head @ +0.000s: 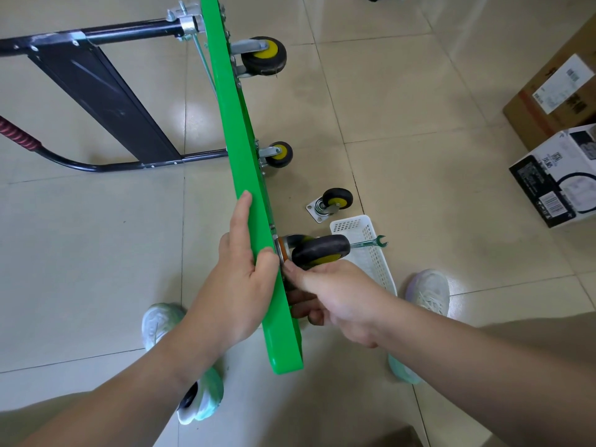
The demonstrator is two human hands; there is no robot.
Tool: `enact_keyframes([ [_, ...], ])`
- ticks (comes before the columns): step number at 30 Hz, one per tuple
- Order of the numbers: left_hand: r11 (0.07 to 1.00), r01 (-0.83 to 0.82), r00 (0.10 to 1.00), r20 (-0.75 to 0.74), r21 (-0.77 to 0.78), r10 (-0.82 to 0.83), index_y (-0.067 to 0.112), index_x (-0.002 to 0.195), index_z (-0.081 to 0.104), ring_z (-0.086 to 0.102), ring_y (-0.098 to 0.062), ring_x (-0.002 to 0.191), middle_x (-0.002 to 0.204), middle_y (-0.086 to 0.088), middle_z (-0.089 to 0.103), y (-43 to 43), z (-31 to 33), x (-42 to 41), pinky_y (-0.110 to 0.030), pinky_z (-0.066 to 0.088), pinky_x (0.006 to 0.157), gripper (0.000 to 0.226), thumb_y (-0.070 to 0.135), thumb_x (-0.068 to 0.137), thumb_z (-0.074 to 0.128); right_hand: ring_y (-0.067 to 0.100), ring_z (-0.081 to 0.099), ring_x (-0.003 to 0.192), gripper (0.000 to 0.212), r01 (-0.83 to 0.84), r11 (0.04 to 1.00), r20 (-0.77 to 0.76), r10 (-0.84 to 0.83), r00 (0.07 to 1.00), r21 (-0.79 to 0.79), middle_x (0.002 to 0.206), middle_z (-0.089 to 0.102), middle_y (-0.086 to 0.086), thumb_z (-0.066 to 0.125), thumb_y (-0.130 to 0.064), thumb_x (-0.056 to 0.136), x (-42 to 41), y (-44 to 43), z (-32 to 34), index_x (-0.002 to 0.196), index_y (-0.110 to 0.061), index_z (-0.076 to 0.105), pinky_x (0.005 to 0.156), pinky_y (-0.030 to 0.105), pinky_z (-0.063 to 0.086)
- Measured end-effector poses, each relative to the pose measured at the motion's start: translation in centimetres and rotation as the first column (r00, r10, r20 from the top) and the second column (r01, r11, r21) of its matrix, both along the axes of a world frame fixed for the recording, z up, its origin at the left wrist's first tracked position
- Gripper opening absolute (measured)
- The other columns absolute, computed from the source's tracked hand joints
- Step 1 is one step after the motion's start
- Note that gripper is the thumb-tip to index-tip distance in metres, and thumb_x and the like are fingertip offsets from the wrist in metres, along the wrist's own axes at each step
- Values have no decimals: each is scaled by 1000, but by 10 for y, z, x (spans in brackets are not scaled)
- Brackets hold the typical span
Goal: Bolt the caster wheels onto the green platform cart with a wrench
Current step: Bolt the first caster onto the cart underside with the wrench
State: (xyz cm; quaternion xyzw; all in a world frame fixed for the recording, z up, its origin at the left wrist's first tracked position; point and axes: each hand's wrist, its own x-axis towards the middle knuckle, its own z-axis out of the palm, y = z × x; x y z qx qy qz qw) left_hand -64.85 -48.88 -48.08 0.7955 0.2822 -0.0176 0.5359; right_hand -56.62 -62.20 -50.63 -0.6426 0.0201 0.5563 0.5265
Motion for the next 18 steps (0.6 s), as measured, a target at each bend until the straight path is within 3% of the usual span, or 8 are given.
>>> enact_keyframes([
  [3,1000,-2,1000,-8,14,2,56,156,-9,42,17,78,140,18,25,-1,0,0,-25,32,94,81,46,85,31,21,55,74,22,1,1000,72,0,997,-18,79,70,7,72,-34,91,0,0,-2,88,-13,76,59,25,42],
  [6,1000,1,1000,-8,26,-1,55,157,-9,39,12,83,138,19,24,-1,2,0,-24,29,95,81,45,86,30,18,59,76,9,20,1000,76,-20,997,-1,82,73,4,72,-22,91,-1,-1,-1,91,-14,77,64,26,46],
  [7,1000,4,1000,-12,27,-4,55,157,-9,41,13,77,138,19,24,-1,2,0,-24,29,94,81,45,86,30,16,62,75,8,37,999,76,-37,996,2,82,74,2,72,-20,91,-2,-1,-1,92,-14,77,66,27,48],
  [10,1000,2,1000,-12,31,-1,54,157,-9,34,42,82,138,19,24,-1,1,0,-17,33,83,81,44,86,30,13,66,74,7,107,994,61,-109,992,37,84,75,1,71,-14,91,-8,-3,0,96,-13,75,68,26,50],
  [12,1000,-5,1000,-8,26,5,53,158,-8,31,45,84,139,19,24,-1,0,1,-6,28,81,82,44,86,31,15,68,75,8,151,987,54,-153,987,48,87,76,3,71,-15,91,-11,-4,0,98,-13,75,68,27,51],
  [15,1000,-12,1000,-9,20,12,53,158,-8,32,44,83,139,18,24,-2,2,1,-17,34,83,83,44,85,31,20,70,77,15,162,985,91,-166,982,52,87,77,6,72,-29,90,-13,-4,0,91,-15,76,71,32,54],
  [18,1000,-15,1000,-15,21,16,53,158,-8,32,44,80,139,18,23,-3,5,0,-23,30,91,83,44,85,30,20,70,76,6,152,987,155,-159,975,60,86,76,9,73,-20,90,-14,-3,0,89,-14,74,68,30,53],
])
